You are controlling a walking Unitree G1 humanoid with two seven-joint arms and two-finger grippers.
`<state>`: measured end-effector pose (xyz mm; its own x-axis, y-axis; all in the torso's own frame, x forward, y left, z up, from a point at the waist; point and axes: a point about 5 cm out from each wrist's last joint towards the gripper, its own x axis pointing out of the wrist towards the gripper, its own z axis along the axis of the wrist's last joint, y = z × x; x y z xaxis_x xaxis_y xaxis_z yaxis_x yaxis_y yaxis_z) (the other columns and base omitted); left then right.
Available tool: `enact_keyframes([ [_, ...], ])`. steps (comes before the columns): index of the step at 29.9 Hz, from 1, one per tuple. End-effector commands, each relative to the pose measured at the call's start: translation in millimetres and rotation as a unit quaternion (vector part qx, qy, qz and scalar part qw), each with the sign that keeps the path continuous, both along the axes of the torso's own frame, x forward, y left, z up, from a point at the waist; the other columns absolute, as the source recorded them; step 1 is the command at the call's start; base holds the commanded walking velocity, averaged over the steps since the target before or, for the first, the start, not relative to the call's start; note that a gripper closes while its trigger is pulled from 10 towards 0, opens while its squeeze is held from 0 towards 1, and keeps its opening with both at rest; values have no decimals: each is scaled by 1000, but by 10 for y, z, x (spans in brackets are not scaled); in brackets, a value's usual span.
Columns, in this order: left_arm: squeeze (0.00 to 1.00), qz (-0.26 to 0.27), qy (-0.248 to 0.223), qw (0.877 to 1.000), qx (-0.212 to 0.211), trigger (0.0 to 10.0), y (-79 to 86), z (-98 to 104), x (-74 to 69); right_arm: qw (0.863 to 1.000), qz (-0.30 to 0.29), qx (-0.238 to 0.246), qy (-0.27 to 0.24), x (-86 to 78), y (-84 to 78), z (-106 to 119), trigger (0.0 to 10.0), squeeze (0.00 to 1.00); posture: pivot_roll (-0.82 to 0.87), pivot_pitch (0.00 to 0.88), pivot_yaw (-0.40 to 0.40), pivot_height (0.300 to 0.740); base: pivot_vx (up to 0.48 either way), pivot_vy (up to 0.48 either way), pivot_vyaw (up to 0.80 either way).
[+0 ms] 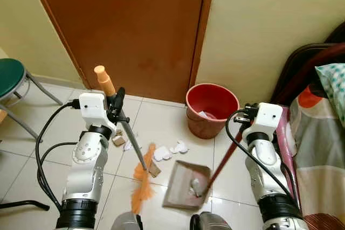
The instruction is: Sweep floor
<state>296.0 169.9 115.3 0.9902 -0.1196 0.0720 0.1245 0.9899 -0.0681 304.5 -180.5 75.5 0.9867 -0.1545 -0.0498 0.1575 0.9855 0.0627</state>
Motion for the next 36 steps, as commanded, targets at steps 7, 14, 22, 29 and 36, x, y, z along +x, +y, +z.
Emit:
enact_keyframes([
  [7, 0, -11, 0, 1000, -1, 10000, -50, -2, -6, 1000, -3, -6, -12, 12, -54, 50, 10000, 0, -34, 111, -9, 740, 0, -355, 0],
  [14, 0, -5, -1, 1000, -2, 10000, -25, 0, -10, 1000, 4, -6, -19, 40, -15, 92, 10000, 0, -30, 112, -14, 740, 0, -149, 0],
  [22, 0, 11, 14, 1000, 19, 10000, 105, -81, -78, 999, 14, 2, -40, 104, 62, 219, 10000, 0, -25, 106, -17, 740, 0, 0, 0],
  [29, 0, 63, 35, 995, 65, 10000, 348, -168, -118, 996, 13, 34, -79, 213, 107, 486, 10000, 0, -27, 112, -13, 740, 0, 0, 0],
  [36, 0, 101, 46, 991, 79, 10000, 440, -204, -125, 990, 30, 68, -121, 354, 217, 839, 10000, 0, -29, 108, -17, 740, 0, 0, 0],
])
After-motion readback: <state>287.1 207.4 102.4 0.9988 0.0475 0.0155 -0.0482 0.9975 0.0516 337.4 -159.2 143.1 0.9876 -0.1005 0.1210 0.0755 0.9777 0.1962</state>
